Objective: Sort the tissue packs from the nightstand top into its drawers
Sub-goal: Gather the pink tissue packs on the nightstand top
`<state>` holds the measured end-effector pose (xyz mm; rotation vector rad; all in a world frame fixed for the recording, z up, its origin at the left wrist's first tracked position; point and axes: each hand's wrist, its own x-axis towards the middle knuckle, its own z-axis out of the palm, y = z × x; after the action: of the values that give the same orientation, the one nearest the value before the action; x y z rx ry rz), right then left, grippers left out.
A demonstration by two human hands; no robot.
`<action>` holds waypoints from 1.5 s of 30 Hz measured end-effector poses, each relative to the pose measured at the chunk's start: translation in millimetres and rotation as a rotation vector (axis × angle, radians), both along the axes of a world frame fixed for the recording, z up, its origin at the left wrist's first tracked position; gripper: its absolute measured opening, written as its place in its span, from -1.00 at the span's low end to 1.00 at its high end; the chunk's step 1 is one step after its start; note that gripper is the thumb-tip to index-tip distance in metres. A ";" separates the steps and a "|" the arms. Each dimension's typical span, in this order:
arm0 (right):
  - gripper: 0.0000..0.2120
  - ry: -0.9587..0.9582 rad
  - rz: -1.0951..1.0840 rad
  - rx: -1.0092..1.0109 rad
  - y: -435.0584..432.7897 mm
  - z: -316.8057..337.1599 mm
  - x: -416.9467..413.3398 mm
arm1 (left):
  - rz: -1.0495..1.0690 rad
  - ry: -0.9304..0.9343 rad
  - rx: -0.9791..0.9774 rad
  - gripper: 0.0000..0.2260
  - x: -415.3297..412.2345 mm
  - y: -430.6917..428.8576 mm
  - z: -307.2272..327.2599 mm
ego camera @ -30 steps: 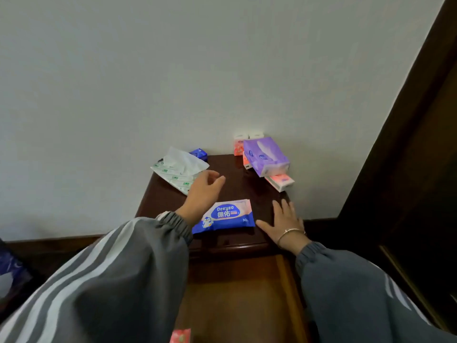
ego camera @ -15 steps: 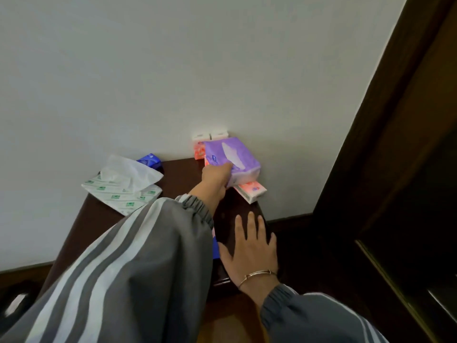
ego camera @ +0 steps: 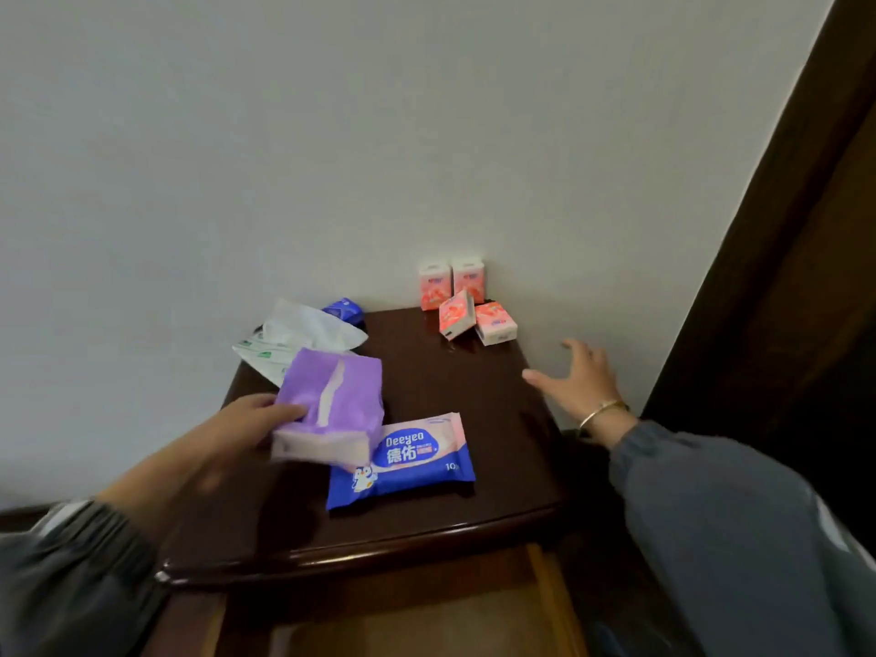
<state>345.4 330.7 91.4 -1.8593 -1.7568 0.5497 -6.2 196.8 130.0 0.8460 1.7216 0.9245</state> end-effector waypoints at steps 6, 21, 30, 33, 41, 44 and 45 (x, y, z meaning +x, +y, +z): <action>-0.22 -0.116 0.323 0.027 61.2 3.4 -25.9 | -0.158 0.663 -0.152 -0.75 -4.1 5.3 1.6; -0.18 -0.117 0.383 0.088 93.9 -51.9 -62.9 | -0.490 1.084 0.354 -0.29 118.1 197.0 11.7; -0.25 -0.181 0.372 0.165 89.4 -46.9 -63.7 | -0.683 1.261 0.260 -0.17 119.8 242.2 -22.1; -0.29 -0.225 0.358 0.192 88.2 -45.6 -64.5 | -0.624 1.250 0.256 -0.19 109.9 237.5 -20.0; -0.35 -0.259 0.348 0.224 86.1 -45.7 -66.8 | -0.666 1.443 0.276 -0.16 92.7 248.3 -6.6; -0.35 -0.266 0.345 0.230 85.3 -45.6 -66.8 | -0.697 1.432 0.243 -0.16 95.4 253.0 -10.9; -0.35 -0.265 0.346 0.230 85.4 -45.4 -66.7 | -0.668 1.428 0.296 -0.16 95.5 253.8 -11.2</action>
<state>278.7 416.1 46.1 -1.5339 -2.2337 0.2156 89.3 450.6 118.8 2.4644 2.0989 -0.0315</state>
